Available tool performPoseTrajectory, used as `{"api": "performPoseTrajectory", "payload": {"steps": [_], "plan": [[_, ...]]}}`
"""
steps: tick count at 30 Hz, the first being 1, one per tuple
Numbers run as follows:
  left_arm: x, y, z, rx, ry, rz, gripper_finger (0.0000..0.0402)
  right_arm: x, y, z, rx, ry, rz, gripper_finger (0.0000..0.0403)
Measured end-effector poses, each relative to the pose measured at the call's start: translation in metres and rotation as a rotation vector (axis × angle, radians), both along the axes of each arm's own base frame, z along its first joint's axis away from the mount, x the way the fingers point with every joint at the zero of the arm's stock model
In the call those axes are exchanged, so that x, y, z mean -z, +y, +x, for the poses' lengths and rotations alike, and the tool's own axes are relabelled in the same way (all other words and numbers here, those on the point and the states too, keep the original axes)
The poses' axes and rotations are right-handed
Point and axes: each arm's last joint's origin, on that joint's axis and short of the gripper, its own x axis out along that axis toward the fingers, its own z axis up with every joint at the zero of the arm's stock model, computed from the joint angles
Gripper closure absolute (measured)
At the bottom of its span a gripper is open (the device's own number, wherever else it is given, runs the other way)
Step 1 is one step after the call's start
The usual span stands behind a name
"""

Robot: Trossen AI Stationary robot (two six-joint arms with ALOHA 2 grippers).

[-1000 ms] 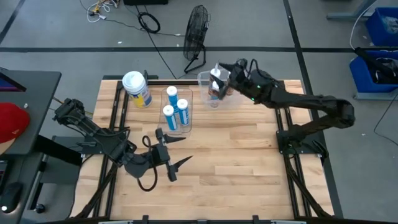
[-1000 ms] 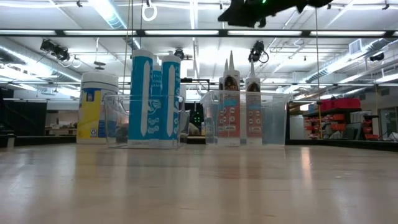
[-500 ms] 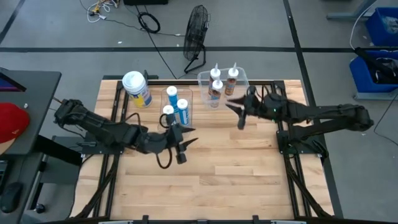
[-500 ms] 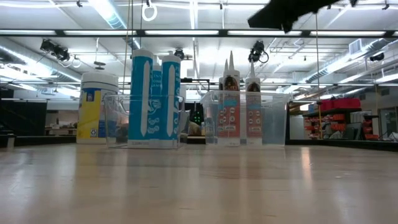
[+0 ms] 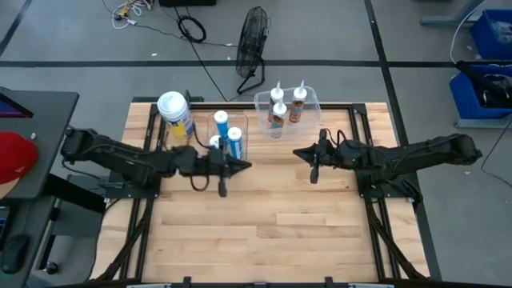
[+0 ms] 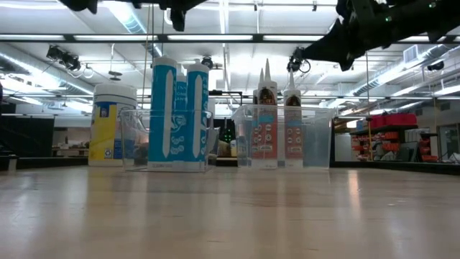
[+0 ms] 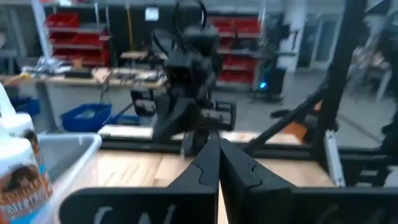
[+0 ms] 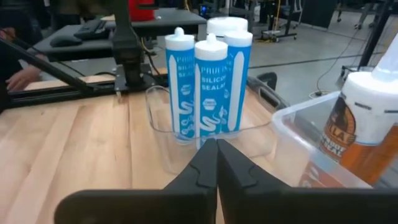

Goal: Pick & place silicon tubes, Sealant and Lysol wipes
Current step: Return to Home Position

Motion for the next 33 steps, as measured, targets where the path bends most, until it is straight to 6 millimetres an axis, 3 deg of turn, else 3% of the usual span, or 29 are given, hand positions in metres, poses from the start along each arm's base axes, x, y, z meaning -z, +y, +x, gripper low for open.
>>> {"api": "performPoseTrajectory", "payload": {"steps": [9,21,33], "plan": [[0.001,0.019,-0.051,0.036,-0.072,0.027,0.0398,0.0,0.007,0.001,-0.041,-0.002,0.0,0.04],[0.048,0.03,-0.126,-0.032,-0.201,0.096,0.0398,0.0,0.006,0.001,-0.041,-0.008,0.003,0.0402],[0.065,0.038,-0.159,-0.038,-0.215,0.092,0.0399,0.0,0.006,0.001,-0.04,-0.008,0.005,0.0403]]}}
